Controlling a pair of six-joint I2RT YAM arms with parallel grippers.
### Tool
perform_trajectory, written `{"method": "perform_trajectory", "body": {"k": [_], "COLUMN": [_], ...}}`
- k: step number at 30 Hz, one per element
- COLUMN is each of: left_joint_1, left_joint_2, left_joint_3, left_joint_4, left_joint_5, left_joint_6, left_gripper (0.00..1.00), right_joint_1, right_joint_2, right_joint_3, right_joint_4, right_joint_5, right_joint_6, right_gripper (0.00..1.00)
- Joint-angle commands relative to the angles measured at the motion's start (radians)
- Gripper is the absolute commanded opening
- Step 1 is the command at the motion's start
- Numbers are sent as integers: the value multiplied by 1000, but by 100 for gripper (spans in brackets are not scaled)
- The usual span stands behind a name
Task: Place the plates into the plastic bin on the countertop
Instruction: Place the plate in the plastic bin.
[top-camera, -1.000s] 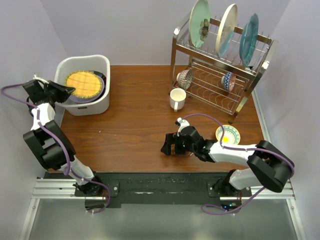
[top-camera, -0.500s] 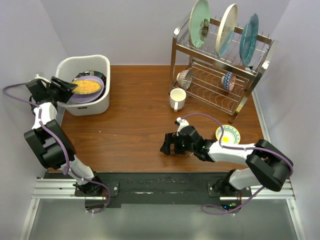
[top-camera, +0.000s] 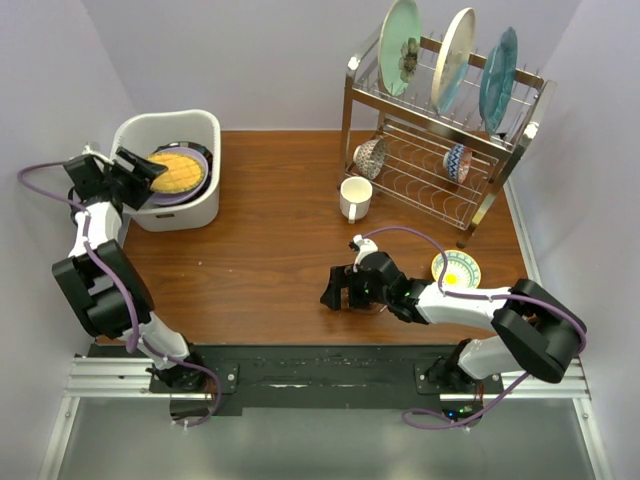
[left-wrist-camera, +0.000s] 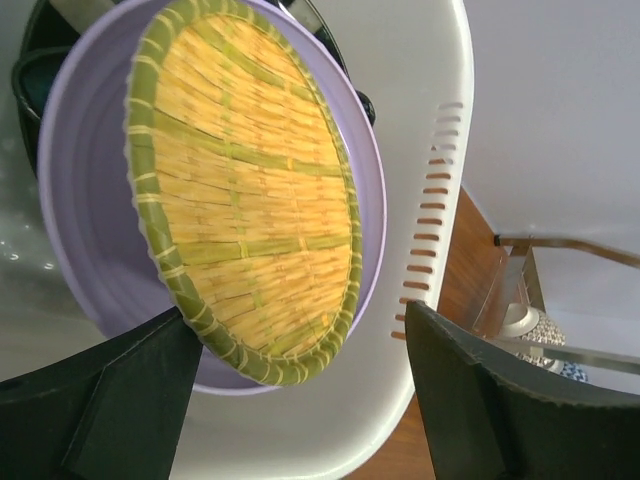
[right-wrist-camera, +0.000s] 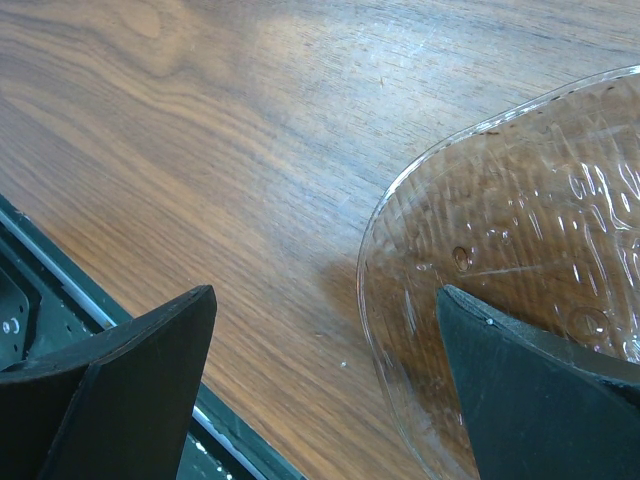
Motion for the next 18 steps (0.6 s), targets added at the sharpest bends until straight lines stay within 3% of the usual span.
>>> {"method": "perform_trajectory", "body": {"k": [1,9,18], "left_joint_1": [-42,-103,-104], "left_joint_2": [-103,-114,-232], "left_joint_3": [50,124,120], "left_joint_4": [-24,-180,-231], "left_joint_5": [-13,44,-28], "left_joint_6": [62,118,163], "left_gripper": [86,89,91], "right_joint_1": [4,4,5], "right_joint_2": [6,-5,-24], "right_joint_3": [18,16,12], "right_joint_4": [-36,-41,-45], "right_joint_5": [0,-3,0], "right_joint_6": [-7,0,3], "right_gripper": [96,96,96]}}
